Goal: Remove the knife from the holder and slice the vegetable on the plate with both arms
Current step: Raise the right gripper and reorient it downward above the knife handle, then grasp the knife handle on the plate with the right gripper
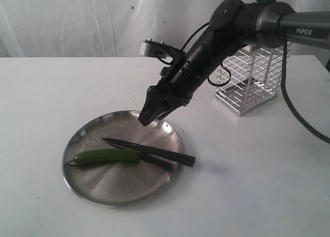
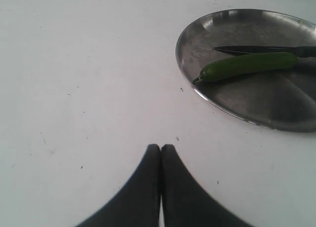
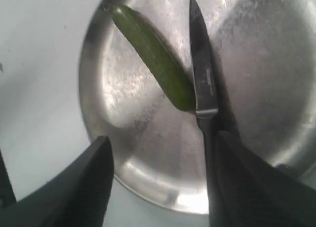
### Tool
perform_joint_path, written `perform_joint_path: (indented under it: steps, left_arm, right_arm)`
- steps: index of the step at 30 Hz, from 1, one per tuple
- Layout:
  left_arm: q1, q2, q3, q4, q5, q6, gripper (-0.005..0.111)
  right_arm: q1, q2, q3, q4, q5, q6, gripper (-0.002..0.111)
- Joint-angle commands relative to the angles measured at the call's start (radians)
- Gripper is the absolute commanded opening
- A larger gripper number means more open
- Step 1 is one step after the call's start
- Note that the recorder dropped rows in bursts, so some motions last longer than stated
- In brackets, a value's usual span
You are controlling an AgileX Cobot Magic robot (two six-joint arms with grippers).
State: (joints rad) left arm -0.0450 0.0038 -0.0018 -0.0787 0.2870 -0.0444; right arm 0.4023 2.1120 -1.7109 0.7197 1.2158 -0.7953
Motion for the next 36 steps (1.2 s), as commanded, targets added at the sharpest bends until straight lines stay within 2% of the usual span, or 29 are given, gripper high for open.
perform_joint_path:
  steps: [1, 6, 11, 15, 31, 36]
  left_arm:
    - [0.002, -0.004, 0.002, -0.002, -0.003, -0.002, 0.000]
    - [0.002, -0.004, 0.002, -0.002, -0.003, -0.002, 0.000]
    - [0.002, -0.004, 0.002, -0.002, -0.003, -0.002, 0.000]
    - [0.002, -0.004, 0.002, -0.002, -0.003, -0.002, 0.000]
    - [0.002, -0.004, 0.002, -0.002, -0.003, -0.002, 0.000]
    - [0.002, -0.004, 0.002, -0.002, -0.003, -0.002, 0.000]
  right_arm:
    - [0.000, -0.003, -0.003, -0.239, 0.005, 0.041, 0.056]
    - [-0.044, -0.003, 0.010, -0.272, 0.005, 0.224, 0.056]
    - [-0.044, -0.003, 0.114, -0.281, 0.005, 0.213, 0.056]
    - [-0.082, -0.028, 0.178, -0.271, 0.005, 0.213, 0.056]
    - [-0.093, 0.019, 0.178, -0.036, 0.005, 0.103, 0.056]
    - [-0.095, 0.047, 0.178, -0.079, 0.005, 0.100, 0.056]
